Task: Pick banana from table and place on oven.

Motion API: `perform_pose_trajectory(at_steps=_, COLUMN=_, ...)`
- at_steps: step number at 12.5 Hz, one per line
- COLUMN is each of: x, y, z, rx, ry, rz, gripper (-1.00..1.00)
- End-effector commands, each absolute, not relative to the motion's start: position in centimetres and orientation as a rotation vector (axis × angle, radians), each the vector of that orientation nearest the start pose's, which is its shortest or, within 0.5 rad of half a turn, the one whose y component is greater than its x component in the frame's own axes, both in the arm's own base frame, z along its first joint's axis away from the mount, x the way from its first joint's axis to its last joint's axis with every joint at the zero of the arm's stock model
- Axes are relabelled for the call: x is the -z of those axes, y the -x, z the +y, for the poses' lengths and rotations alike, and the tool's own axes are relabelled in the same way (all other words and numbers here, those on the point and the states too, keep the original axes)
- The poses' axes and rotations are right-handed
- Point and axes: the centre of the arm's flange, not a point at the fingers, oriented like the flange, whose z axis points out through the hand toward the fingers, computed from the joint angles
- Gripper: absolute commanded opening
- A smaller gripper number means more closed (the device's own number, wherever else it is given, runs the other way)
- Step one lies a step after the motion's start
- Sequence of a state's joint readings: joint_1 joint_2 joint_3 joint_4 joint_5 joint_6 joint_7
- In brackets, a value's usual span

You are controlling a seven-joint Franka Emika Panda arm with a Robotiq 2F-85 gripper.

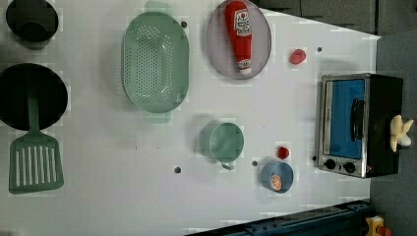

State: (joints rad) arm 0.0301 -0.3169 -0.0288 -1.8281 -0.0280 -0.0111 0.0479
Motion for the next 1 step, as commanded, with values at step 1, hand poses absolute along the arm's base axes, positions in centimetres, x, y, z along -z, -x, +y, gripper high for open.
perform_pose_trajectory(at_steps=1, x=-63.60, y=-46.07, z=-1.44, rx=-0.013, ry=2.868, rz=1.386, gripper=1.00)
